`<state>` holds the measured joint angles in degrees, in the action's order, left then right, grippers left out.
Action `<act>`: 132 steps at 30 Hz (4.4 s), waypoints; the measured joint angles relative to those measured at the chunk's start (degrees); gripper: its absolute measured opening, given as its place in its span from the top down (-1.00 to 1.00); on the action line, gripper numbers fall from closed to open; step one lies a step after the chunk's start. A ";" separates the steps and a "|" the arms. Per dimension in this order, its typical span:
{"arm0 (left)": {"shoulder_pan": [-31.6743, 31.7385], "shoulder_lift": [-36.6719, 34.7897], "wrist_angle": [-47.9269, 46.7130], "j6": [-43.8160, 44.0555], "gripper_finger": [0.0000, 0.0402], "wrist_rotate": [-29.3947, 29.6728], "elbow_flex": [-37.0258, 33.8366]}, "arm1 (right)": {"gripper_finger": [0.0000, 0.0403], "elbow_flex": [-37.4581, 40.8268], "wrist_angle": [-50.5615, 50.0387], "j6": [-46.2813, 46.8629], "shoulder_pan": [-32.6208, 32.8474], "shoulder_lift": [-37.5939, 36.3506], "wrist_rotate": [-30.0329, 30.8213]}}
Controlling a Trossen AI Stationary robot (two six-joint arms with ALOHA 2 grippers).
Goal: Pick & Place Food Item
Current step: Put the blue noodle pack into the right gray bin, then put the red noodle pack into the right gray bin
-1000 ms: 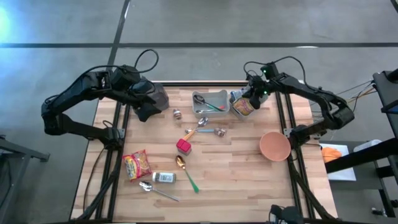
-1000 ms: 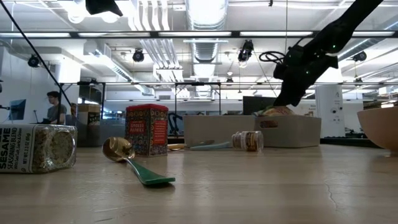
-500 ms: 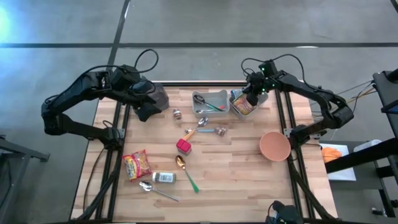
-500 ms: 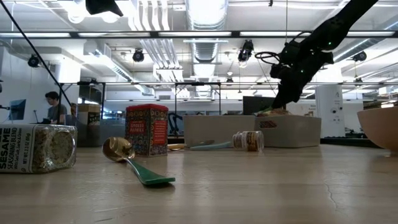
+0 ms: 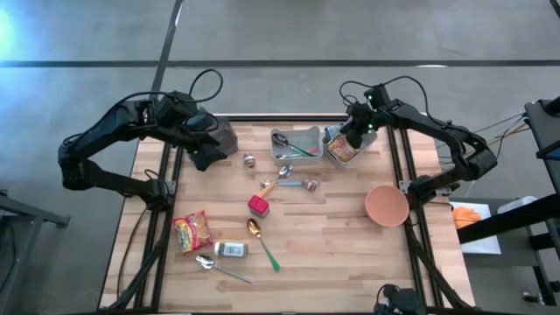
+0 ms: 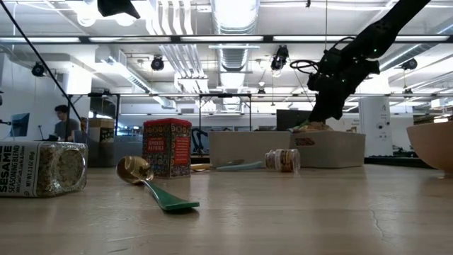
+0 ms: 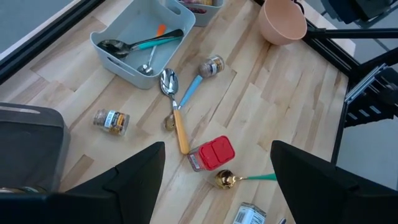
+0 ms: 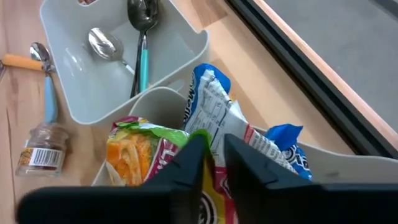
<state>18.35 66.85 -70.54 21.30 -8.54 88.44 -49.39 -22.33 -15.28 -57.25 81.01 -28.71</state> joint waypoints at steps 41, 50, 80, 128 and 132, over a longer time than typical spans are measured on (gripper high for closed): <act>-0.55 0.85 3.88 1.29 -0.48 -0.35 -11.11 | -0.12 -20.20 -24.53 5.41 12.18 -3.93 0.46; -2.43 0.87 -6.31 5.81 -0.47 -8.24 -18.19 | -0.12 -19.06 -24.55 6.94 20.28 -4.04 7.83; -3.71 7.85 1.03 19.59 -0.37 -9.05 -44.96 | -0.12 -12.41 -22.12 10.17 21.90 -4.04 7.84; -7.17 27.82 10.95 7.04 0.05 -20.92 -47.23 | -0.12 -12.41 -22.30 10.66 21.90 -4.02 7.76; -7.17 27.80 11.11 7.06 0.05 -21.59 -47.17 | -0.12 -12.41 -22.32 10.73 21.90 -4.02 7.76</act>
<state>11.18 94.65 -59.43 28.36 -30.12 41.28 -61.80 -44.64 -4.56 -35.35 76.99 -20.95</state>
